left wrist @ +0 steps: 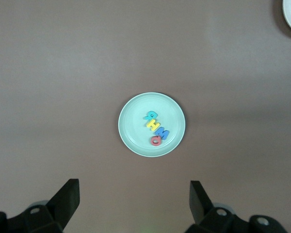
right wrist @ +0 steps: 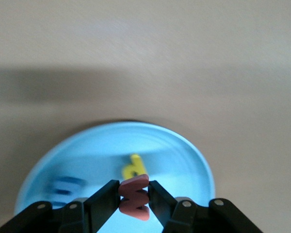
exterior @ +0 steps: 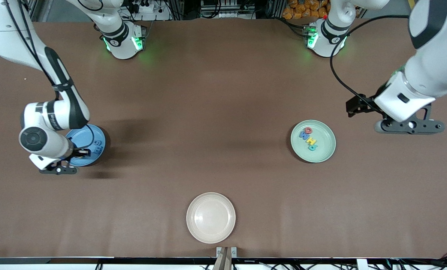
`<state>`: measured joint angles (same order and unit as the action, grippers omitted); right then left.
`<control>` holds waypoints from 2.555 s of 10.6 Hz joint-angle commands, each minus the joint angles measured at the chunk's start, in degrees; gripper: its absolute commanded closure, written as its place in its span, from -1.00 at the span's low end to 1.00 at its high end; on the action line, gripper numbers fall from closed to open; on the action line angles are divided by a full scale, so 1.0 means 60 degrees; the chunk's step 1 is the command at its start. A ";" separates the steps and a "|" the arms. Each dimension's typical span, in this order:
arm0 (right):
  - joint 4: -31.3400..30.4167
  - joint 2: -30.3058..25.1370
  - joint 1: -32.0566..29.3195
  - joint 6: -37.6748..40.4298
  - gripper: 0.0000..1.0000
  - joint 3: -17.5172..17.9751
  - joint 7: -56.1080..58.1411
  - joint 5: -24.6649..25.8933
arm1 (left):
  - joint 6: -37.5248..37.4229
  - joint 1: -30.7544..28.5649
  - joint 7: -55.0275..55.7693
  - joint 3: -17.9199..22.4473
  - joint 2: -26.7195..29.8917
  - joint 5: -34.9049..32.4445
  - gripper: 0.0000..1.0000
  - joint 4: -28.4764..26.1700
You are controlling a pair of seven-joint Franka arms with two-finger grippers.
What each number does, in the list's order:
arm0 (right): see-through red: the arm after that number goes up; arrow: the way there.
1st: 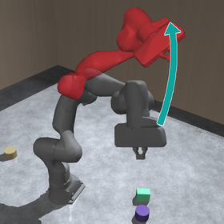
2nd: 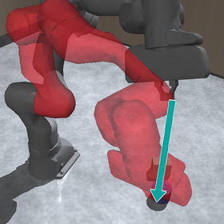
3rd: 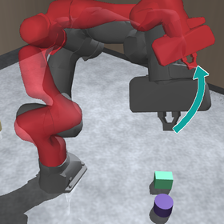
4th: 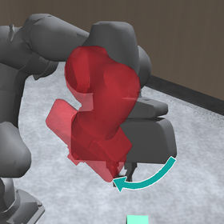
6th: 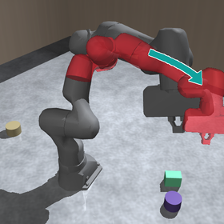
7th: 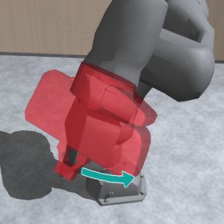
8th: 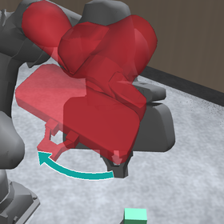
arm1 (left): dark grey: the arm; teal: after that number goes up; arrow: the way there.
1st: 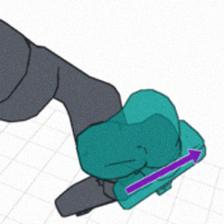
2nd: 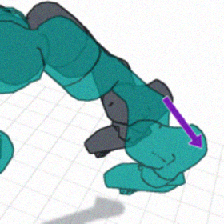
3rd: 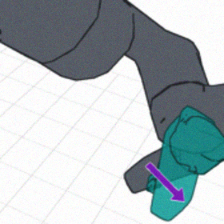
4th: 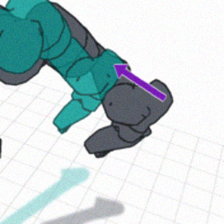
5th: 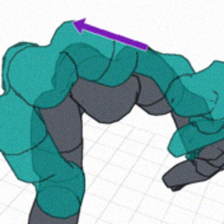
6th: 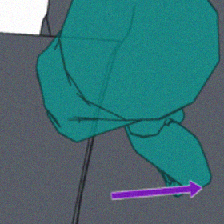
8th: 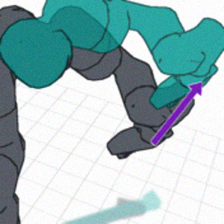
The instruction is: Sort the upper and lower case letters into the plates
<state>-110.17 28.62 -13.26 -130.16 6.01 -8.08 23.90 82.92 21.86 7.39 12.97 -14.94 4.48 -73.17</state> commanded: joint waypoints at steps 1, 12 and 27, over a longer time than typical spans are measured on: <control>-0.0899 -0.0581 -0.0586 -0.0104 0.32 0.0185 0.0613 0.0192 | -0.0182 -0.1853 0.0101 -0.1617 0.0453 -0.0263 -1.00 -0.0080; -0.1542 -0.3228 0.0009 -0.0148 -1.00 0.0494 0.0586 -0.1296 | -0.0314 -0.2573 -0.0895 -0.1648 0.0423 -0.0396 -1.00 -0.0211; 0.4296 -0.4712 0.2239 0.5989 -1.00 -0.0152 0.0556 -0.3588 | 0.2278 -0.2618 -0.0836 -0.1443 0.1303 -0.0176 -1.00 -0.1838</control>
<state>-87.37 -0.60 -0.63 -95.52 5.73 -5.37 3.57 94.53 6.01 2.31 4.26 -7.64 2.82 -83.27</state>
